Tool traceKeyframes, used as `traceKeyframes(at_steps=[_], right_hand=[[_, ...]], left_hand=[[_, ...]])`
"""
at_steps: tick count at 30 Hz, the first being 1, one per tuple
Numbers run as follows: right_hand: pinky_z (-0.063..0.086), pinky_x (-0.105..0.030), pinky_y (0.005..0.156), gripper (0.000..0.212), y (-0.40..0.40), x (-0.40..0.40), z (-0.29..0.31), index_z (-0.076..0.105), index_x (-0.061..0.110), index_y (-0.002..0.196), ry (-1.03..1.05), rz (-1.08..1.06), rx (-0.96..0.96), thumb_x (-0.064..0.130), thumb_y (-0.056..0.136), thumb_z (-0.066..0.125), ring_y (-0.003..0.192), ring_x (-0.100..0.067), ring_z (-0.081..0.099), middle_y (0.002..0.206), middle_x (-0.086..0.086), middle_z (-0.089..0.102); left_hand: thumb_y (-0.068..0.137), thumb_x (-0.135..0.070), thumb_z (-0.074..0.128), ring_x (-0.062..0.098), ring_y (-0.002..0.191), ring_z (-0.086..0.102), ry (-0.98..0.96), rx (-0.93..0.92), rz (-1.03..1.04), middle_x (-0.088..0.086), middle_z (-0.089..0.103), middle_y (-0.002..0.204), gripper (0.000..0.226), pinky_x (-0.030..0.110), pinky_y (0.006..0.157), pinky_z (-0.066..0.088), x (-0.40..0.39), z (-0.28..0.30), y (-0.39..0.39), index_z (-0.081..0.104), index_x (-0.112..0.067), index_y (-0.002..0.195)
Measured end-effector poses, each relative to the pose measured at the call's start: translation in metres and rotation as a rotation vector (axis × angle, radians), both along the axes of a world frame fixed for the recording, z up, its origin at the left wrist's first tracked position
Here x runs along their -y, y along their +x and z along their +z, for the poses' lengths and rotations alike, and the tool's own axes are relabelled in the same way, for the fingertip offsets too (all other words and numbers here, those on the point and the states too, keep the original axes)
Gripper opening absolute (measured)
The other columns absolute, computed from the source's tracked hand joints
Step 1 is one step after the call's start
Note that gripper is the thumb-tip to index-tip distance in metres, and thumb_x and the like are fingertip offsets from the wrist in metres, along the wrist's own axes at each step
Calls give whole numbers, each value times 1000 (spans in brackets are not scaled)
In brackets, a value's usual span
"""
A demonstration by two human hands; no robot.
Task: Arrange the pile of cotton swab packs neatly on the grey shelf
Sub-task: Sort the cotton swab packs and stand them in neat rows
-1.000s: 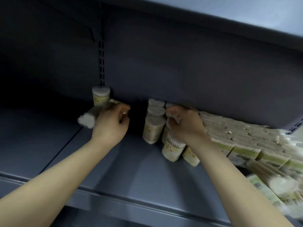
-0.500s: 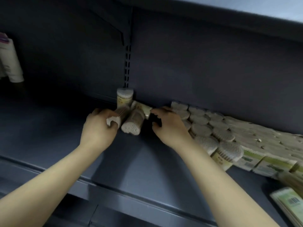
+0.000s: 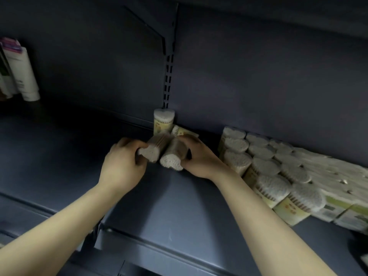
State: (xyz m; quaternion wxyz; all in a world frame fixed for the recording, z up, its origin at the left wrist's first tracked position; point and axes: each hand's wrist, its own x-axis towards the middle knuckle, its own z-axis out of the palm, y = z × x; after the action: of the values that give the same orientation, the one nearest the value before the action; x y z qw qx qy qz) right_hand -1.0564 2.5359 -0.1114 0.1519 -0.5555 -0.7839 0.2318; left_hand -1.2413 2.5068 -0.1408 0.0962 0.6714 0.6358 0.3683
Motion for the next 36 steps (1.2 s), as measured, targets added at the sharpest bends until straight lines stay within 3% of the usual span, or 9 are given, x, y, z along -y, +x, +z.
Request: traceKeyframes(at_steps=[3,11,17,23,27,32,34,36], right_hand=[[20,-21,107,68,-2,-3,-2,26,19,144,-23,29,40,10,84,57,138,-20,23,150,-3,24],[32,-21,94,58,1,4,2,35,22,135,-2,7,50,7,83,54,124,-21,41,137,-3,42],[36,-26,99,54,7,19,-1,39,27,133,-3,-13,43,5,85,46,124,-20,43,138,-2,44],[30,-19,98,49,21,43,-3,49,19,128,58,7,18,-2,85,43,126,-16,41,139,0,45],[34,-23,100,39,31,61,-5,59,12,117,56,-25,-87,-3,86,40,121,-18,48,130,-4,54],[39,-20,89,33,48,80,-3,63,14,99,48,-64,-104,-3,86,38,110,-14,53,119,0,60],[41,-25,94,35,55,87,-1,62,19,86,45,-67,-113,-6,83,37,114,-16,54,122,-2,60],[48,-34,89,36,62,95,0,57,25,75,51,-79,-124,-5,82,38,104,-14,60,111,-2,65]], left_hand=[[81,-5,60,34,101,52,1,-1,-10,13,55,110,30,45,81,47,0,-1,0,63,-11,110],[82,-3,57,30,98,55,27,75,6,9,53,106,27,45,78,49,4,-4,3,63,-11,106],[81,1,55,25,92,54,72,121,-3,5,52,100,26,38,73,48,14,-6,11,64,-8,104],[80,3,54,26,90,55,67,170,-35,5,52,97,26,41,75,50,26,-11,21,65,-8,102],[81,1,53,21,94,53,26,188,-53,4,52,101,28,30,79,45,34,-13,29,65,-11,104],[83,-2,53,18,94,52,-9,161,-86,1,50,101,26,31,80,45,43,-12,39,64,-12,104],[83,-2,53,16,91,52,-27,167,-100,1,51,100,24,28,79,44,46,-12,43,64,-13,102],[83,-3,53,13,88,52,-62,173,-128,1,53,99,22,26,78,43,48,-12,47,63,-16,98]])
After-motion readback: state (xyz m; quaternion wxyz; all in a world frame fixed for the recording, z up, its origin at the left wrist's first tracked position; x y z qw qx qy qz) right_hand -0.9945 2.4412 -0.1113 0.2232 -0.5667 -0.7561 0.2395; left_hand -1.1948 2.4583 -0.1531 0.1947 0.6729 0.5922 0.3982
